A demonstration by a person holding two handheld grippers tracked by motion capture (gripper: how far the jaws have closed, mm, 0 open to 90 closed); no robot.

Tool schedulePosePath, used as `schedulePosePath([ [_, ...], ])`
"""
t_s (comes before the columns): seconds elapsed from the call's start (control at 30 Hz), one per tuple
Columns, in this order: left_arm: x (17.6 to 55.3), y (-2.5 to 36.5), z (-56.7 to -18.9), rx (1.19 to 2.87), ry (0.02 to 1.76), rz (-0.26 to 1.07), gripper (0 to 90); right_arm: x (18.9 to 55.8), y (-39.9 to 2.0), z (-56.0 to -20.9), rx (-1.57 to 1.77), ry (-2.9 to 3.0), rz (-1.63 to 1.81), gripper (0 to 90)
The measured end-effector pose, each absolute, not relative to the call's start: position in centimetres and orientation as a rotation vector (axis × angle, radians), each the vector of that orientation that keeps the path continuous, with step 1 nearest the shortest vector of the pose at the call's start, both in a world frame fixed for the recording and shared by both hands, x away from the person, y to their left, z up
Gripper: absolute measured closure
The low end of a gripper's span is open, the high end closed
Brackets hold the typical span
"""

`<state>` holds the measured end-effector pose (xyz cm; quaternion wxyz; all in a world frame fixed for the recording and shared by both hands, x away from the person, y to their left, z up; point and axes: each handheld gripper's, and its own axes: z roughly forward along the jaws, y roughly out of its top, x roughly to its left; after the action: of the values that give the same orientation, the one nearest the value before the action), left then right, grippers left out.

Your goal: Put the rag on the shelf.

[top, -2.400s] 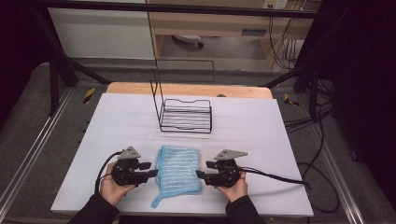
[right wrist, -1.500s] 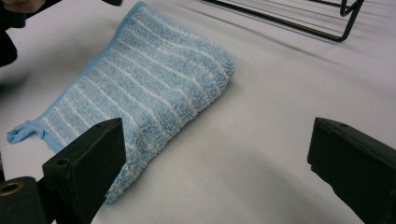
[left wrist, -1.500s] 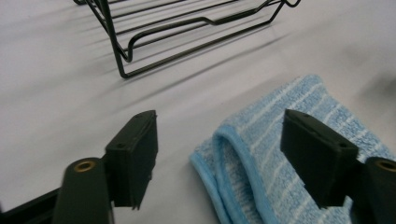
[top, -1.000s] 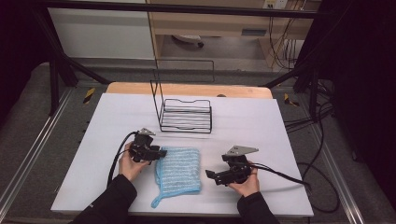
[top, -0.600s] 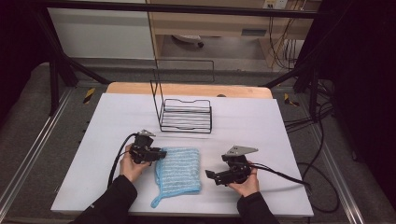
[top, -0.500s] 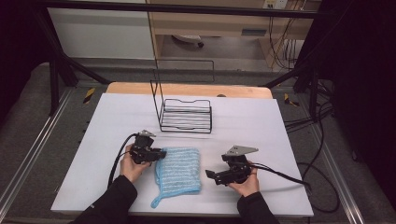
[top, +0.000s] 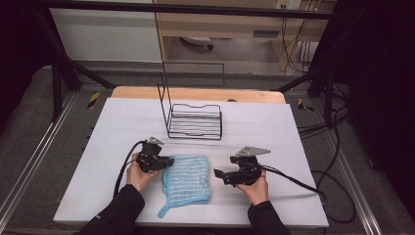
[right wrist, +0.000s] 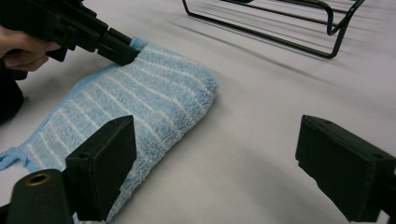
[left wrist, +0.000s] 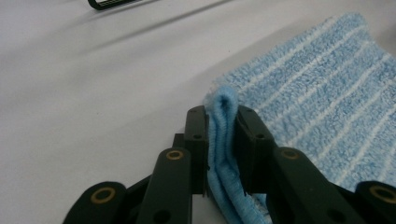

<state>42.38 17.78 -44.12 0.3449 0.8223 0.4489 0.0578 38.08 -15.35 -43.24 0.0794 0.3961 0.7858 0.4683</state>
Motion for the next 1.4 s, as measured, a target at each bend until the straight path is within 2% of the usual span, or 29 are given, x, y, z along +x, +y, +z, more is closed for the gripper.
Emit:
schedulePosePath([
  [0.27,42.4,17.8,-44.2,2.136,1.159,0.154,75.4,39.9,-13.6,-43.3,1.219,2.35,1.371,23.1],
  [0.67,42.3,17.8,-44.3,2.138,1.144,0.163,74.7,42.6,-10.6,-44.6,1.264,2.389,1.344,43.4],
  [1.07,42.2,17.7,-44.3,2.137,1.134,0.175,73.5,43.0,-10.2,-45.5,1.314,2.463,1.327,64.0],
  [1.4,42.3,17.9,-44.4,2.138,1.124,0.168,73.5,43.1,-10.0,-45.8,1.344,2.507,1.345,74.6],
])
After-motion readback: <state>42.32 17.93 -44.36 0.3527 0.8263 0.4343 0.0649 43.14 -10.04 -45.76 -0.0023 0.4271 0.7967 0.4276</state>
